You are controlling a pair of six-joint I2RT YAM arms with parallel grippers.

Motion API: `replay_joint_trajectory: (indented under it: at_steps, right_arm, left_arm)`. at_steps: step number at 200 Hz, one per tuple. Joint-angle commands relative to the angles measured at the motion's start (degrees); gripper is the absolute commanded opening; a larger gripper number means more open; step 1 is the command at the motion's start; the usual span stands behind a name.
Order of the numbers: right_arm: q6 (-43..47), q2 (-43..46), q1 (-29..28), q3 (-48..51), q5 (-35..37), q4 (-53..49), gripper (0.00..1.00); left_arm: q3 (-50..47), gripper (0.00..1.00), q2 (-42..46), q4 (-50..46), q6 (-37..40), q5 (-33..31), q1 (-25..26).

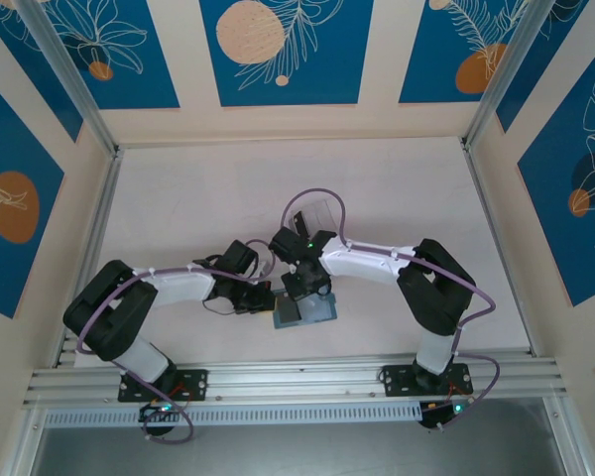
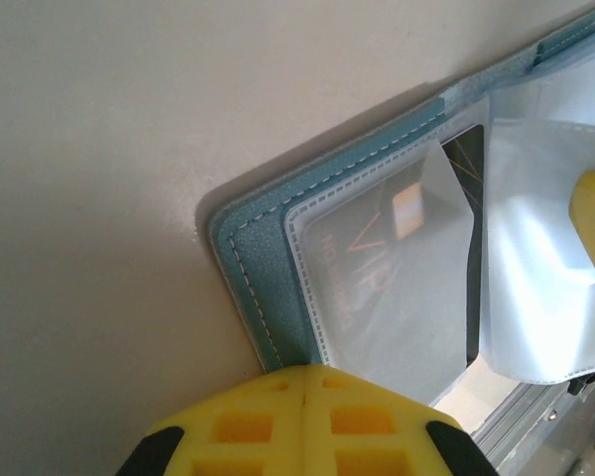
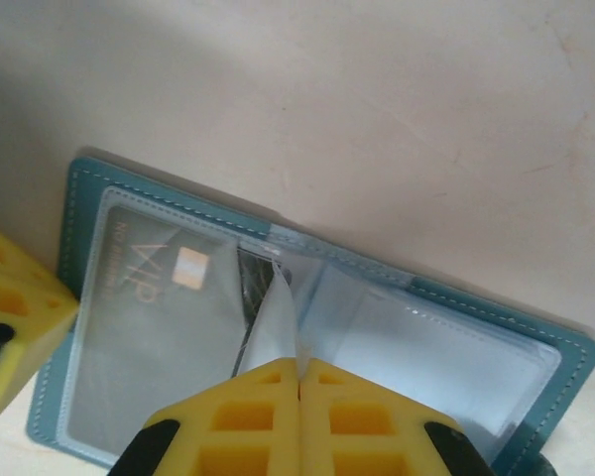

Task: Put the credit cards into the card holder
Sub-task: Flip over the card slot in the card holder.

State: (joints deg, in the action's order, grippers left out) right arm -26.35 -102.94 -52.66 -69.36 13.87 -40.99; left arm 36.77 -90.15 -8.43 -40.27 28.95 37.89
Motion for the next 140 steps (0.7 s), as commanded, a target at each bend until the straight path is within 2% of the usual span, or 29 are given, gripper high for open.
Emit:
replay_joint_trajectory:
  at_steps: [1,17,50,67,114,140]
  right_arm:
    - [-0.95,0.24,0.85,-1.69,-6.75,-0.21,0.07]
    - [-1.83,0.19,1.32,-1.18,-9.67,1.09,0.17]
    - [-4.9,2.41,3.33,2.91,-17.73,6.23,0.31]
    - [-6.7,4.4,4.36,5.91,-21.89,9.39,0.35]
    - [-9.58,5.53,4.16,10.75,-26.99,14.53,0.38]
    - [-10.55,5.51,3.71,12.05,-29.07,17.78,0.46]
  left_arm:
    - [-2.81,0.04,-4.68,1.21,-0.84,-4.9,0.97]
    - [-2.95,0.04,-4.76,1.78,-1.16,-4.63,1.0]
    - [-3.56,0.04,-4.86,2.44,-1.65,-4.47,0.99]
    - [-3.67,0.04,-4.93,2.85,-1.82,-4.38,1.04]
    - [-3.62,0.04,-5.29,4.24,-2.7,-3.15,0.92]
    - [-4.23,0.04,-4.67,6.41,-4.07,-1.15,0.43]
